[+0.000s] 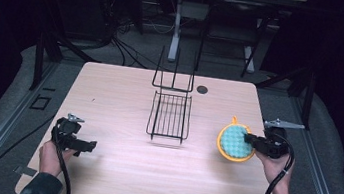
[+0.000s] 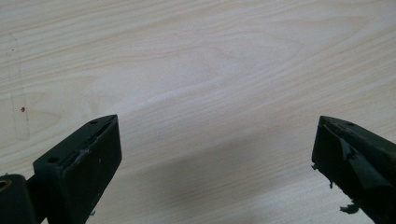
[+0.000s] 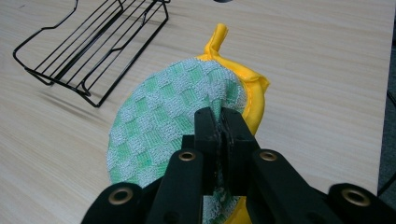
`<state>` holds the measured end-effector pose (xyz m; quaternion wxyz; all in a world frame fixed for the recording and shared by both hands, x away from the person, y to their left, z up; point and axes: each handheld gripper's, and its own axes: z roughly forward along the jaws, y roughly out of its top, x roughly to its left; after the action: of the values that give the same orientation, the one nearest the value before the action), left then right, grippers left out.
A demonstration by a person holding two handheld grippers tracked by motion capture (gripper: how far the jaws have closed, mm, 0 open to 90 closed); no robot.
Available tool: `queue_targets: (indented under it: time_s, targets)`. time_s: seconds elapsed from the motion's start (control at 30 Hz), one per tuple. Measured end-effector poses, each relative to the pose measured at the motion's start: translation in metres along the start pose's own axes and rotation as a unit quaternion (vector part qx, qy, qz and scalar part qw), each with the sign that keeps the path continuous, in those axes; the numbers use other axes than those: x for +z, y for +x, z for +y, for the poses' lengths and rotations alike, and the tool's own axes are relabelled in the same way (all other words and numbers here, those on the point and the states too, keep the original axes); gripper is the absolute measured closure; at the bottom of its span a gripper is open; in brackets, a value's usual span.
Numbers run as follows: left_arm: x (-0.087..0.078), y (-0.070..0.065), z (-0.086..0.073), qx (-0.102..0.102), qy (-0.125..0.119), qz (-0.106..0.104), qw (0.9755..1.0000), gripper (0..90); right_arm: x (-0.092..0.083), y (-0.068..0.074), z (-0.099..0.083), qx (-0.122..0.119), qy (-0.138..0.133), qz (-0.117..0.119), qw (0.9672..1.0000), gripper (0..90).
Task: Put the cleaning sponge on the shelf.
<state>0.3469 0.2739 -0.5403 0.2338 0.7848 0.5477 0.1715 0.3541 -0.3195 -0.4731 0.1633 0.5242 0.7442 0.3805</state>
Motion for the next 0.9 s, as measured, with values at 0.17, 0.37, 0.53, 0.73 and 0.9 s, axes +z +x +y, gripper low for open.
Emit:
queue_targets:
  time_s: [0.17, 0.37, 0.53, 0.73, 0.9]
  targets:
    - [-0.001, -0.001, 0.000, 0.001, -0.001, 0.000, 1.0000, 1.4, -0.001, 0.004, 0.006, -0.002, -0.007, 0.005, 1.0000, 86.8]
    - [0.000, 0.000, 0.001, 0.004, -0.001, 0.000, 1.0000, 1.4, 0.002, 0.012, 0.013, -0.012, -0.006, 0.011, 0.9999, 86.8]
    - [-0.001, 0.000, 0.000, 0.003, -0.001, -0.001, 1.0000, 1.4, 0.007, 0.016, 0.018, -0.012, -0.003, 0.018, 0.9998, 86.8]
    - [-0.001, 0.000, 0.000, 0.002, -0.003, 0.000, 1.0000, 1.4, 0.012, 0.024, 0.025, -0.023, -0.003, 0.027, 0.9994, 86.7]
    - [-0.001, 0.000, 0.000, 0.001, -0.003, 0.002, 1.0000, 1.4, 0.012, 0.032, 0.029, -0.031, -0.007, 0.033, 0.9989, 86.8]
